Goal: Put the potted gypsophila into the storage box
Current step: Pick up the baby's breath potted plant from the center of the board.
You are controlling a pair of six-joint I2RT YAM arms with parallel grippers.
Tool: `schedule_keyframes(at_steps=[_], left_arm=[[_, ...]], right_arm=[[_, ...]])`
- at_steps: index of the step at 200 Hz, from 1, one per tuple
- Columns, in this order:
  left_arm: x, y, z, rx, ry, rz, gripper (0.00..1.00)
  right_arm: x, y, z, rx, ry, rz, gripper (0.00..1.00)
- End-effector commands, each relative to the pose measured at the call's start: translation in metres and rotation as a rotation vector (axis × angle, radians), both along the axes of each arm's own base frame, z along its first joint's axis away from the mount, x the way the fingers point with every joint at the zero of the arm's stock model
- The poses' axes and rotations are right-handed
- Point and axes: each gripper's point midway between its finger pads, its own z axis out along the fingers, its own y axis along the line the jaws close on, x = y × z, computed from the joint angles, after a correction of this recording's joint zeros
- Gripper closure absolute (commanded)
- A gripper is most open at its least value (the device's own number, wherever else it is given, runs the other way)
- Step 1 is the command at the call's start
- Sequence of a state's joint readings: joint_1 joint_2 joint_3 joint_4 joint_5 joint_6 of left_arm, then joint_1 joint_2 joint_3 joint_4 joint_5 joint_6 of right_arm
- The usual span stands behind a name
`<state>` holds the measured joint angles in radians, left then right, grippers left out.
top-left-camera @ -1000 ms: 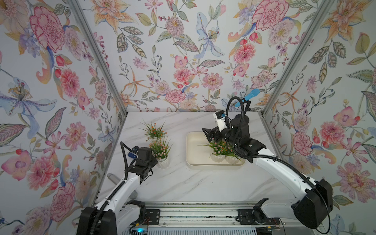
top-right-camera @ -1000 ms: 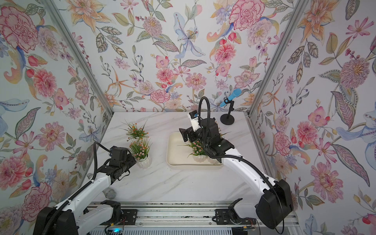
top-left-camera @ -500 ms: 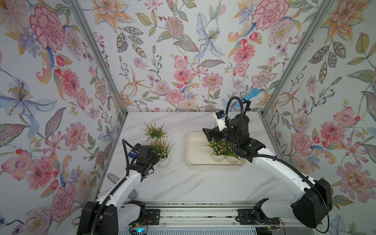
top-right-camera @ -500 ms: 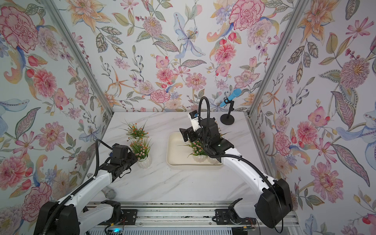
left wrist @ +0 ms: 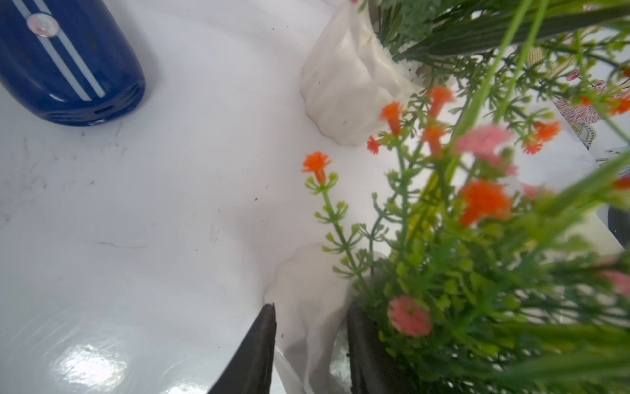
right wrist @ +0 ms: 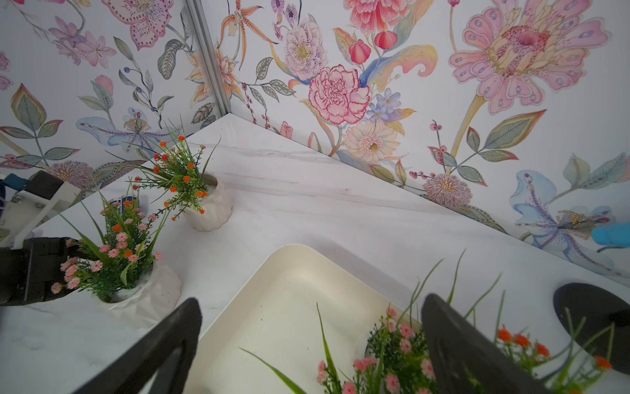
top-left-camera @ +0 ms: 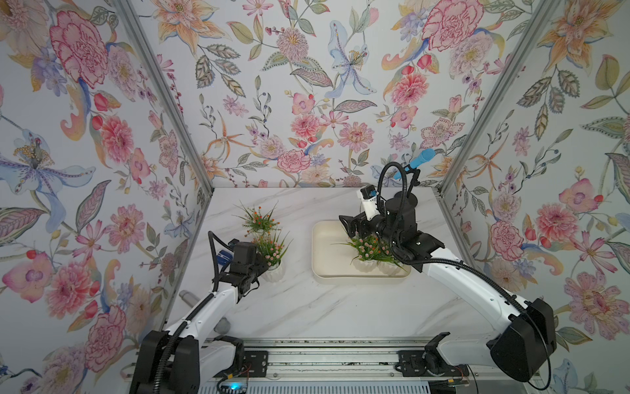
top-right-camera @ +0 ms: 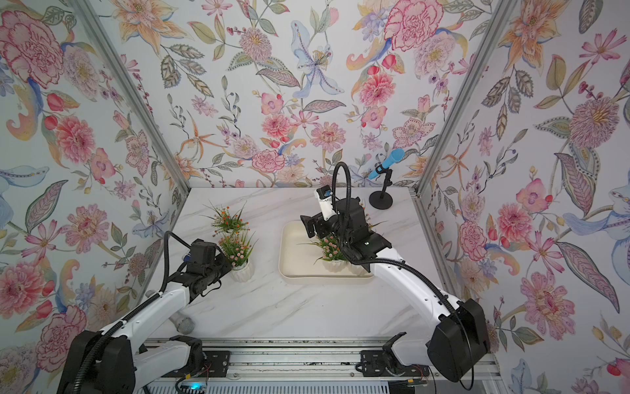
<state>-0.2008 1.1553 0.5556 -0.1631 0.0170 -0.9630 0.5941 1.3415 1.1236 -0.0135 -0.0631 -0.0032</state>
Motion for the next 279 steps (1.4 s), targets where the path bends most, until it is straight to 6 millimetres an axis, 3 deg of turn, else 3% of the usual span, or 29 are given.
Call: schedule_keyframes(at_steps=[1,111,164,213,254,279], left_arm=[[-0.008,0.004,-0.017,0.04,0.089,-0.015,0.65],[-0.011,0.011,-0.027,0.122,0.179,-0.043,0.76],[-0.005,0.004,-0.028,0.13,0.189,-0.067,0.82],[0.01,-0.008,-0.015,0.157,0.175,-0.109,0.92],[0.029,-0.02,0.006,0.149,0.121,-0.15,1.0],[0.041,-0.027,0.024,0.143,0.078,-0.161,1.0]], right_arm=[[0.004,0.003,0.006,0.001,-0.015,0.009,0.0],[0.008,-0.003,0.005,-0.009,-0.024,-0.016,0.0],[0.01,-0.006,0.004,-0.012,-0.022,-0.023,0.0],[0.011,-0.01,0.002,-0.015,-0.021,-0.032,0.0],[0.012,-0.015,0.002,-0.013,-0.024,-0.045,0.0],[0.014,-0.018,0.001,-0.012,-0.022,-0.053,0.0]])
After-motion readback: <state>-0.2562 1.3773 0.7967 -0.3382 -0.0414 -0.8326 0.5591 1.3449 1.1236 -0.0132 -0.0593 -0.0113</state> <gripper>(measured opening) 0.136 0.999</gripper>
